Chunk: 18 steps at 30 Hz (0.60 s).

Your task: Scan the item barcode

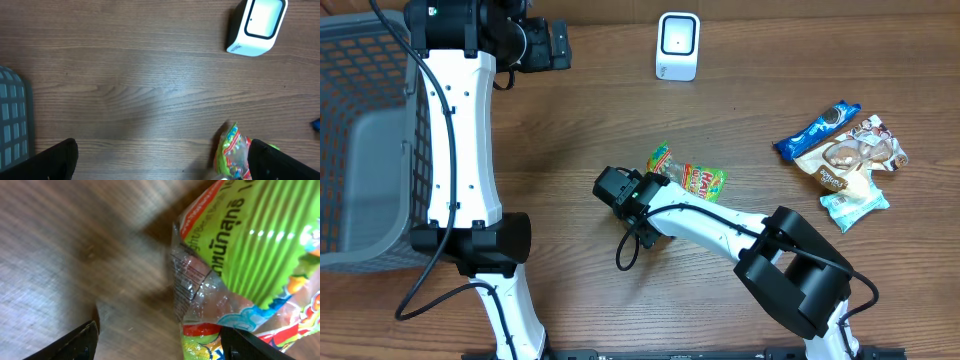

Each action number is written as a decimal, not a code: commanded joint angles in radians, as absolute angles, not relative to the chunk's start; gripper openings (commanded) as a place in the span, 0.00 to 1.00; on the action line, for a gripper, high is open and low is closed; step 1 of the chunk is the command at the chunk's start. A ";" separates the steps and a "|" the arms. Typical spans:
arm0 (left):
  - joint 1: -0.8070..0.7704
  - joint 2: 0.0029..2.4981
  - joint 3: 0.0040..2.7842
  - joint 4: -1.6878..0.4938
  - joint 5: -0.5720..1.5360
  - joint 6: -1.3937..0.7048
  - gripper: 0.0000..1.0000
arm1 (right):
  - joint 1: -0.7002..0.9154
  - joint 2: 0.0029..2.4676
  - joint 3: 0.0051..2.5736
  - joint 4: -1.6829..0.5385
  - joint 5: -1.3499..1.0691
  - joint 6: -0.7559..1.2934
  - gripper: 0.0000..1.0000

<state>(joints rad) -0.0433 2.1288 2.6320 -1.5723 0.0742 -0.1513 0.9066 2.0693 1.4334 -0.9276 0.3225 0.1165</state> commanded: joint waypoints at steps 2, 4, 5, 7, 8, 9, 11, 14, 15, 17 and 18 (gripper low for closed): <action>-0.039 2.138 2.637 -1.571 0.071 -0.154 1.00 | 0.876 2.076 1.407 -0.925 0.392 0.096 0.79; -0.040 2.138 2.637 -1.571 0.071 -0.154 1.00 | 0.876 2.071 1.422 -0.942 0.432 0.096 0.79; -0.040 2.138 2.637 -1.571 0.071 -0.154 1.00 | 0.877 2.067 1.430 -0.951 0.456 0.096 0.79; -0.040 2.139 2.638 -1.571 0.071 -0.154 1.00 | 0.879 2.052 1.450 -0.973 0.500 0.096 0.79; -0.040 2.138 2.637 -1.571 0.071 -0.154 1.00 | 0.879 2.043 1.459 -0.980 0.514 0.095 0.79; -0.040 2.139 2.637 -1.571 0.071 -0.154 1.00 | 0.879 2.029 1.468 -0.989 0.529 0.095 0.79; -0.040 2.139 2.637 -1.571 0.071 -0.154 1.00 | 0.879 2.000 1.470 -0.988 0.551 0.094 0.79; -0.040 2.139 2.637 -1.571 0.071 -0.154 1.00 | 0.876 1.988 1.470 -0.977 0.577 0.091 0.79; -0.040 2.139 2.637 -1.571 0.071 -0.154 1.00 | 0.874 1.988 1.470 -0.970 0.575 0.078 0.79; -0.040 2.139 2.637 -1.571 0.071 -0.154 1.00 | 0.861 1.990 1.465 -0.937 0.574 0.073 0.79; -0.040 2.139 2.637 -1.571 0.071 -0.154 1.00 | 0.853 1.990 1.457 -0.912 0.574 0.073 0.79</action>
<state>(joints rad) -0.0433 2.1288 2.6320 -1.5719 0.0742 -0.1513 0.8803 2.0308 1.4376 -0.9562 0.5358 0.0845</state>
